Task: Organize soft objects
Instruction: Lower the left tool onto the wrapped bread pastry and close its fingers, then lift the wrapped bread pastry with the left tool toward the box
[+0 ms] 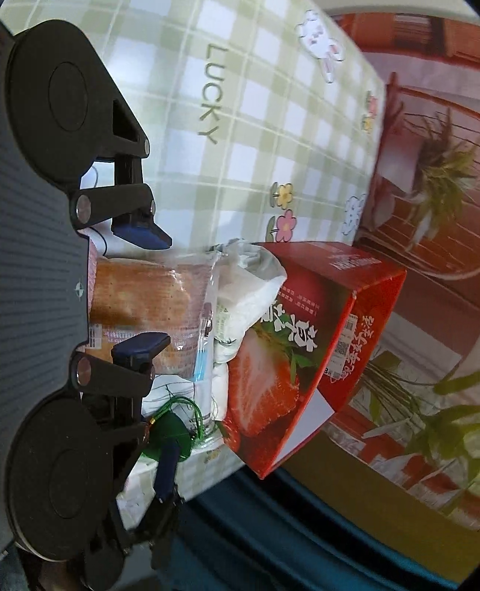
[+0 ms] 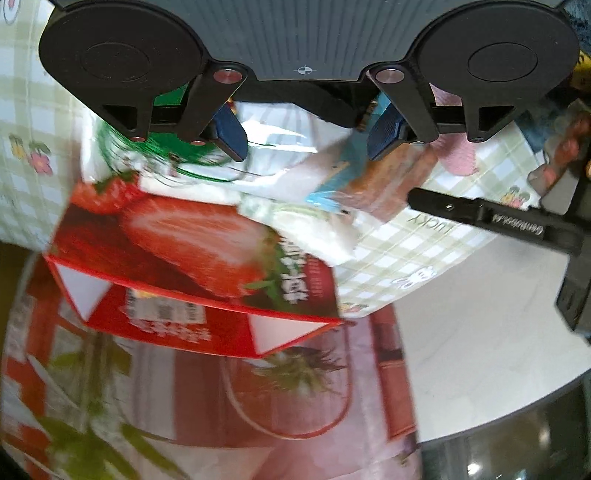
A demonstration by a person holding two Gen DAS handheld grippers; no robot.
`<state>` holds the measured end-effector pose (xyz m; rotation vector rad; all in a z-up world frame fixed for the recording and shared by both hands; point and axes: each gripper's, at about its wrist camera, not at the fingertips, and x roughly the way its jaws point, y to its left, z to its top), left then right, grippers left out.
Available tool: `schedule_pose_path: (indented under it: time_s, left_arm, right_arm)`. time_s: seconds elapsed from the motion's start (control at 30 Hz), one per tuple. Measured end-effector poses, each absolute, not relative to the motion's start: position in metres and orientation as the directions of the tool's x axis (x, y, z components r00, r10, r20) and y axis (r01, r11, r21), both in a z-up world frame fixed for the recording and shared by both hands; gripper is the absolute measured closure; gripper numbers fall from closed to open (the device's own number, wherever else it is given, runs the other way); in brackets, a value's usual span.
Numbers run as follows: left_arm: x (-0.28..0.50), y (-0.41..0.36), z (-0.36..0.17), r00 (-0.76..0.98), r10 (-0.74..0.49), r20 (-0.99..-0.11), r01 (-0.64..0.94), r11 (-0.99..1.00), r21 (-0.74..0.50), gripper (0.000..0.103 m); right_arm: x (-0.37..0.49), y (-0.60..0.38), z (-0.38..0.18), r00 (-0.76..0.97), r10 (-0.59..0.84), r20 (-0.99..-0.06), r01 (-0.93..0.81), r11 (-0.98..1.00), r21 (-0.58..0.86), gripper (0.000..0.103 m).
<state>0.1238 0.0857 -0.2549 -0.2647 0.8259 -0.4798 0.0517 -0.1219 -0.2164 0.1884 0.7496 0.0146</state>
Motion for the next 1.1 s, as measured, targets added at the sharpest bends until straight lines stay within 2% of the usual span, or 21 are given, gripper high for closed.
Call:
schedule_pose_path:
  time_s: [0.17,0.47,0.57,0.67,0.9,1.1]
  left_arm:
    - [0.128,0.084,-0.259,0.571,-0.501,-0.65,0.315,0.865,-0.39,0.052]
    - [0.132,0.088,-0.272,0.528,-0.592,-0.61,0.307,0.802,-0.513,0.057]
    - [0.133,0.087,-0.272,0.524,-0.604,-0.601,0.311,0.792,-0.525,0.058]
    - [0.134,0.084,-0.271,0.522,-0.604,-0.602,0.314,0.793,-0.522,0.058]
    - [0.139,0.078,-0.258,0.534,-0.6,-0.595,0.329,0.796,-0.508,0.058]
    - [0.145,0.06,-0.223,0.563,-0.614,-0.554,0.401,0.788,-0.467,0.058]
  right_arm:
    - [0.069,-0.11,-0.221,0.706,0.119,-0.698,0.009,0.984,0.177,0.035]
    - [0.085,-0.089,-0.228,0.681,0.176,-0.711,-0.073,0.982,0.174,0.036]
    - [0.09,-0.085,-0.231,0.662,0.202,-0.721,-0.098,0.978,0.184,0.043]
    - [0.094,-0.085,-0.235,0.651,0.231,-0.723,-0.106,0.971,0.215,0.057]
    - [0.092,-0.093,-0.232,0.682,0.227,-0.695,-0.076,0.967,0.242,0.066]
    - [0.088,-0.114,-0.213,0.76,0.182,-0.624,-0.043,0.972,0.231,0.067]
